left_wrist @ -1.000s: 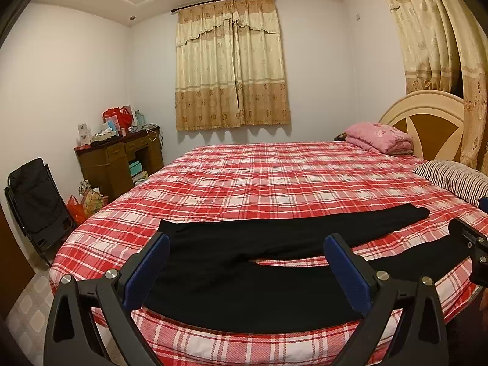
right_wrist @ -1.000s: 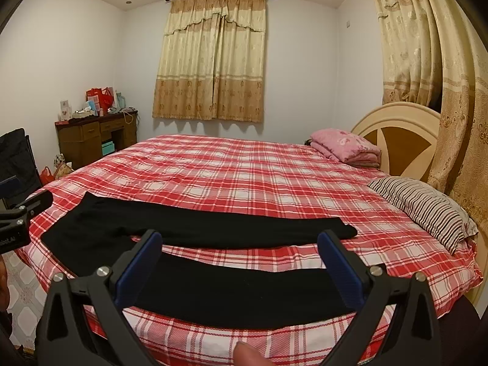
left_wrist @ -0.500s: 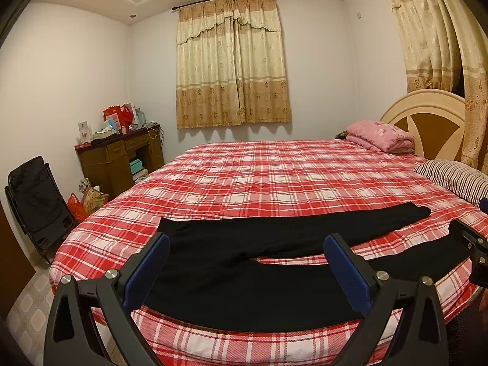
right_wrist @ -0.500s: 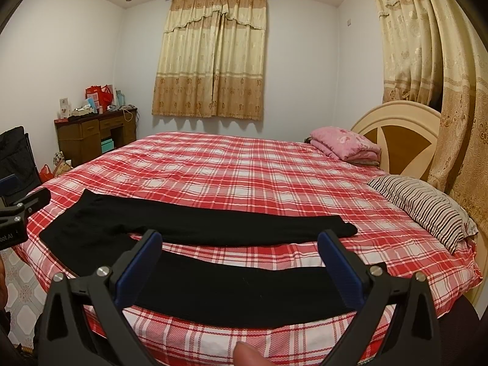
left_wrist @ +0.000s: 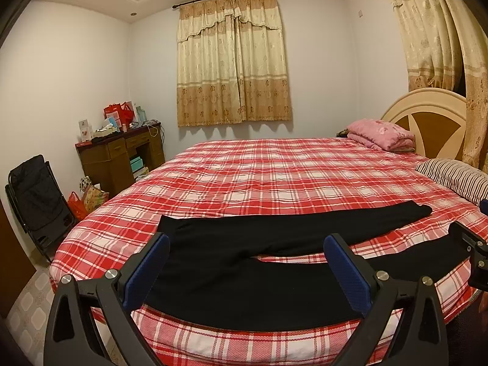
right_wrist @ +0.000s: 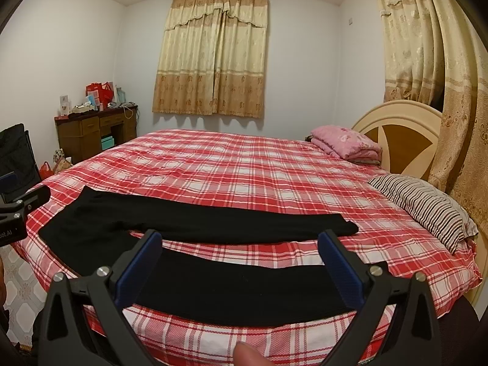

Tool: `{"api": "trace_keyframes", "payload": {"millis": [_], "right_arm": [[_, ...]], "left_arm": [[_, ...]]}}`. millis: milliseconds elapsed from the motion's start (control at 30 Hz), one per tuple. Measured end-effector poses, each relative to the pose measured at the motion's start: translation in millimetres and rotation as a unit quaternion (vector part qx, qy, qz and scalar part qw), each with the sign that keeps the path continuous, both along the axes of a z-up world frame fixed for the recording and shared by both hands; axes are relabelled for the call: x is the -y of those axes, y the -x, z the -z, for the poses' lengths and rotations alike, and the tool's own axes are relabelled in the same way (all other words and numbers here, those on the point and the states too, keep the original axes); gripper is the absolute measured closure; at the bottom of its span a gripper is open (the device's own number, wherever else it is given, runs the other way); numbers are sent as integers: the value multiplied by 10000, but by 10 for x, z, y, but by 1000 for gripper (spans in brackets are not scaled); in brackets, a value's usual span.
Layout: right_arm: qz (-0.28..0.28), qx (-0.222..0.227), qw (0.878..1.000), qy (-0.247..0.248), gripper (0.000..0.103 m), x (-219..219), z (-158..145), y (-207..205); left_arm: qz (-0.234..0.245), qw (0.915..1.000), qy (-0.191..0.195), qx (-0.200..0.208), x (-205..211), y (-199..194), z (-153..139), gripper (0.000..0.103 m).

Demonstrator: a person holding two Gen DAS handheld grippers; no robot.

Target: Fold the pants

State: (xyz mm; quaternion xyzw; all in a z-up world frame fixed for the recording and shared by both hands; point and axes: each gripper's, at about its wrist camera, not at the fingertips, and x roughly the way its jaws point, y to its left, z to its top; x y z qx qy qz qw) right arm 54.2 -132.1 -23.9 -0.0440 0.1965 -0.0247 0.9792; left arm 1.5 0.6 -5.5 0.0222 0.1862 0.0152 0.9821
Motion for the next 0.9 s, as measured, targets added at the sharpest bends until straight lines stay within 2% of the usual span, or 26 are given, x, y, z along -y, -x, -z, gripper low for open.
{"api": "trace_keyframes", "payload": {"millis": [900], "right_arm": [[2,-68,10000,47,0,-37,41,-15]], "left_arm": [[0,10000,-7,-20,-10,-2,30,1]]}}
